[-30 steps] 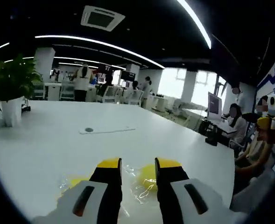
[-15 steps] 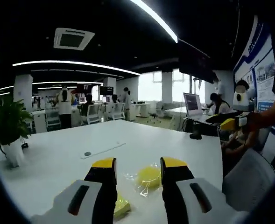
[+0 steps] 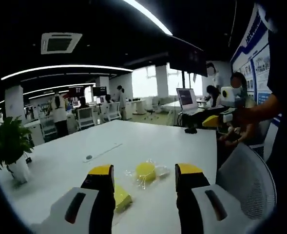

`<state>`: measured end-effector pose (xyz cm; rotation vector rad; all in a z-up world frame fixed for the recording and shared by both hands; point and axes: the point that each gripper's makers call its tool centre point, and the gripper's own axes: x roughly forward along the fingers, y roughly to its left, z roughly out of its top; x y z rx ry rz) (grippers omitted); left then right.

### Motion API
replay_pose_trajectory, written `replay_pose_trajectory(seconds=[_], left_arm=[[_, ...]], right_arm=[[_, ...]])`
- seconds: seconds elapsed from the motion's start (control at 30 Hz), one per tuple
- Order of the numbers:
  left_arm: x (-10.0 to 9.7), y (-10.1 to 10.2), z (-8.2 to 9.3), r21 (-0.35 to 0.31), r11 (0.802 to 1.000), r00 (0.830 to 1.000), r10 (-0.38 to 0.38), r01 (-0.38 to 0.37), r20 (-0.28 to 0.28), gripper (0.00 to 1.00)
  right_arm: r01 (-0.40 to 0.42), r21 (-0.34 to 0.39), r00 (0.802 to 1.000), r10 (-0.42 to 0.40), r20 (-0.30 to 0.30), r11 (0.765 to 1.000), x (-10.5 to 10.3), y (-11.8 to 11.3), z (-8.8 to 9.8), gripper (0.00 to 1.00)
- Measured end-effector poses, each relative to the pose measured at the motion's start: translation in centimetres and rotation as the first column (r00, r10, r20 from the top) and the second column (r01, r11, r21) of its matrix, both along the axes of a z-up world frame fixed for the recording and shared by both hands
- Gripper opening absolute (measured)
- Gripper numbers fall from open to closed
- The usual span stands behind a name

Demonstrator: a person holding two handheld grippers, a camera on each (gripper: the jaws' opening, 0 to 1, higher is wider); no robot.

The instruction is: Compare the silicone blocks by pressing each to a similar depth, holding the contact briefly, and releasing to observe deformation and rebound differences across the visible hardness samples.

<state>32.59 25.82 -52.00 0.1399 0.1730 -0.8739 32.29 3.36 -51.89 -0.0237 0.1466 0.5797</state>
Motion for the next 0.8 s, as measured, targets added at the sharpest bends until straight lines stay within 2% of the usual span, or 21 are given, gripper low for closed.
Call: replay_pose_trajectory(seconds=[0.03,0.13,0.23,0.43,0.57,0.7,0.8], left_arm=[[-0.5,0.6,-0.1,-0.006,1.0,1.0,0.006,-0.006,-0.01,0.49],[-1.7,2.1,-0.4,-0.033,0.999,0.999,0.034,-0.035,-0.039,0.51],[-2.6,3.4,-0.8,-0.004,0.998,0.997,0.07,-0.07,-0.031,0.53],[-4.9,5.3,-1.3,-0.004,0.993,0.991,0.119,-0.119,-0.053,0.56],[-6.0,6.1,-1.4,-0.011,0.992,0.99,0.125,-0.127,-0.071,0.56],[-6.6,6.4,-2.2,0.012,0.993,0.986,0.121,-0.12,-0.117,0.58],[-6.7,6.5,-2.4,0.014,0.993,0.984,0.121,-0.12,-0.128,0.58]], right_arm=[[-0.003,0.001,1.0,0.003,-0.007,1.0,-0.1,0.0,0.0,0.47],[-0.004,-0.01,1.0,0.004,0.008,1.0,-0.5,0.0,0.3,0.5],[-0.001,-0.026,1.0,0.001,0.018,1.0,-0.8,-0.4,0.7,0.52],[0.011,-0.026,1.0,-0.011,0.015,1.0,-1.2,-1.2,1.2,0.5],[0.013,-0.055,1.0,-0.014,-0.014,0.998,-1.4,-1.5,0.4,0.47],[-0.003,-0.127,0.999,-0.002,-0.039,0.992,-1.6,-1.5,-0.7,0.49],[-0.013,-0.191,0.994,-0.009,-0.109,0.982,-1.9,-1.7,-2.6,0.51]])
